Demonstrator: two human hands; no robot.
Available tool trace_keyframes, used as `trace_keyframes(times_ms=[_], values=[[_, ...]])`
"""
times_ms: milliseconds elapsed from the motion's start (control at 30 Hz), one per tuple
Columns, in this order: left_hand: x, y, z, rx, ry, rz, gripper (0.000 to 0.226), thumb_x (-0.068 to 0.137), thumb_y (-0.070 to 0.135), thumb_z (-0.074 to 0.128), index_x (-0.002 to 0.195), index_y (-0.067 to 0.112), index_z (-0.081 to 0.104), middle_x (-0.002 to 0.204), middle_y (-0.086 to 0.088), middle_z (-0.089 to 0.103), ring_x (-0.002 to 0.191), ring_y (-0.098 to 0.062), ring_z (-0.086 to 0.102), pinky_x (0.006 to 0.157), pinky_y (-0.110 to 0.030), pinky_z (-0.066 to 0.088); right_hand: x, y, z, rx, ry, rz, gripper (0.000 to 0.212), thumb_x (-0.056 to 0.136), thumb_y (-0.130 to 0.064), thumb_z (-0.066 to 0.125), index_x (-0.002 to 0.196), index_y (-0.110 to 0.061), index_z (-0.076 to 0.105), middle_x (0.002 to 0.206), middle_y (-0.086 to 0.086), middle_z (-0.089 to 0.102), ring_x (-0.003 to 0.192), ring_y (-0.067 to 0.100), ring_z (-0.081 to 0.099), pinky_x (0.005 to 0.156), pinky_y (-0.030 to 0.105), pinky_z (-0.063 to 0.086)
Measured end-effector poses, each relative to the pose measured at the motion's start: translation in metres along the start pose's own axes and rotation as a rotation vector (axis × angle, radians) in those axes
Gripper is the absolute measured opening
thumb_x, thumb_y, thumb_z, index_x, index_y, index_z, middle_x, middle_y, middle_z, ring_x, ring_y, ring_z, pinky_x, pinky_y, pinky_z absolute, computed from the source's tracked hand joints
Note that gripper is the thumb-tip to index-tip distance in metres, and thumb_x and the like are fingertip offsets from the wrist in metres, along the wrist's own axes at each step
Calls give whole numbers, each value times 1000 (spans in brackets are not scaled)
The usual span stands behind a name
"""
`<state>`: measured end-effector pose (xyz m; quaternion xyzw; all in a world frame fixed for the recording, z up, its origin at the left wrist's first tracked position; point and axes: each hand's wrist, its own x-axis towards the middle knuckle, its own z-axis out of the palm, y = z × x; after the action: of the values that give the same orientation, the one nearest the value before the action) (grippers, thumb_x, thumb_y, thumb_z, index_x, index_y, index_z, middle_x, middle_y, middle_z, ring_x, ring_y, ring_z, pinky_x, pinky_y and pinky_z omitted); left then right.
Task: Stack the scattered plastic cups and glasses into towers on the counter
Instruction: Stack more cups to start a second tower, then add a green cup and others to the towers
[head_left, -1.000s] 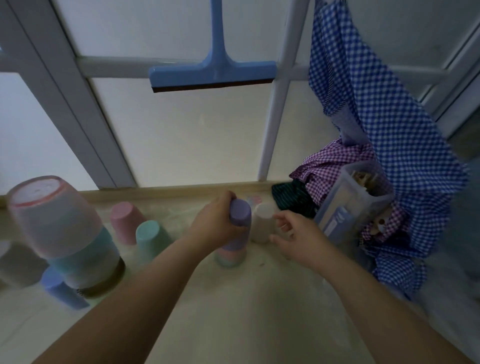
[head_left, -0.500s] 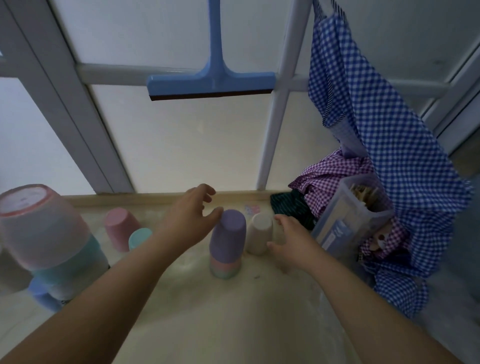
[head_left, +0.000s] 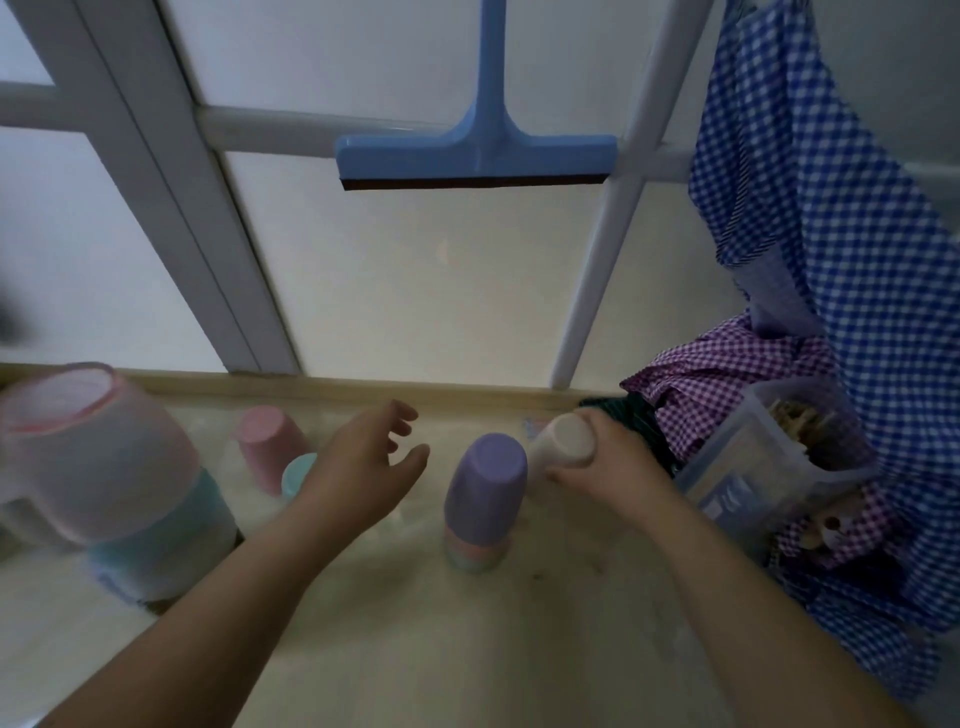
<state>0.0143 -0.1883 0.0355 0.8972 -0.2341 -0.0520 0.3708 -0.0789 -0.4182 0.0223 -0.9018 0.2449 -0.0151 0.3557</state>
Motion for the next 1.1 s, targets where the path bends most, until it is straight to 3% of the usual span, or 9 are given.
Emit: trace_keyframes(times_ms=[100, 233, 500, 667, 767, 900, 1033, 1100], values=[[-6, 0, -4, -30, 15, -33, 33, 80, 26, 64, 111, 20, 54, 101, 3, 60, 87, -15, 58, 75, -28, 44, -25, -43, -42, 26, 110, -115, 62, 64, -27, 78, 116, -30, 44, 103, -8, 53, 96, 15, 53, 78, 28, 40], [-14, -1, -9, -44, 7, -58, 34, 81, 27, 62, 113, 20, 52, 103, 5, 57, 89, -13, 56, 75, -27, 44, -54, -87, -69, 73, 138, -245, 63, 64, -28, 77, 114, -36, 40, 108, -11, 51, 96, 11, 52, 80, 30, 46], [-38, -9, -18, -54, 8, -106, 35, 82, 29, 60, 116, 23, 50, 106, 7, 56, 92, -11, 55, 77, -25, 44, -48, -96, -16, -2, -68, -255, 53, 66, -30, 74, 107, -36, 41, 95, -10, 60, 82, 1, 55, 64, 21, 48], [-53, -10, -23, -41, 26, -101, 36, 83, 29, 60, 117, 24, 49, 106, 9, 55, 93, -9, 54, 81, -28, 49, -42, -76, 3, 35, -120, -207, 66, 66, -30, 76, 120, -37, 37, 115, -5, 57, 93, 7, 54, 74, 20, 45], [-61, -6, -27, -43, 29, -75, 37, 83, 30, 59, 118, 24, 49, 109, 7, 56, 94, -9, 54, 83, -29, 51, -49, -83, -3, 24, -37, -266, 81, 67, -35, 77, 135, -34, 32, 129, -10, 45, 114, 9, 45, 93, 23, 38], [-72, 1, -36, -56, 57, -27, 37, 83, 31, 60, 118, 25, 49, 110, 9, 57, 95, -8, 55, 84, -29, 51, -65, -118, -4, 103, 126, -423, 59, 74, -31, 72, 126, -31, 45, 118, -11, 52, 105, 7, 50, 89, 24, 42], [-89, -2, -44, -44, 71, -35, 34, 82, 32, 60, 115, 27, 50, 107, 11, 57, 95, -6, 56, 84, -25, 50, -68, -139, 28, 74, -4, -492, 46, 78, -31, 67, 120, -30, 49, 110, -12, 56, 96, 0, 51, 82, 11, 40], [-100, -8, -46, -19, 63, -60, 32, 82, 32, 59, 113, 28, 51, 105, 11, 58, 94, -6, 56, 83, -24, 50, -65, -140, 50, 52, -79, -471, 44, 79, -34, 66, 119, -29, 50, 108, -13, 57, 96, 2, 52, 83, 15, 43]])
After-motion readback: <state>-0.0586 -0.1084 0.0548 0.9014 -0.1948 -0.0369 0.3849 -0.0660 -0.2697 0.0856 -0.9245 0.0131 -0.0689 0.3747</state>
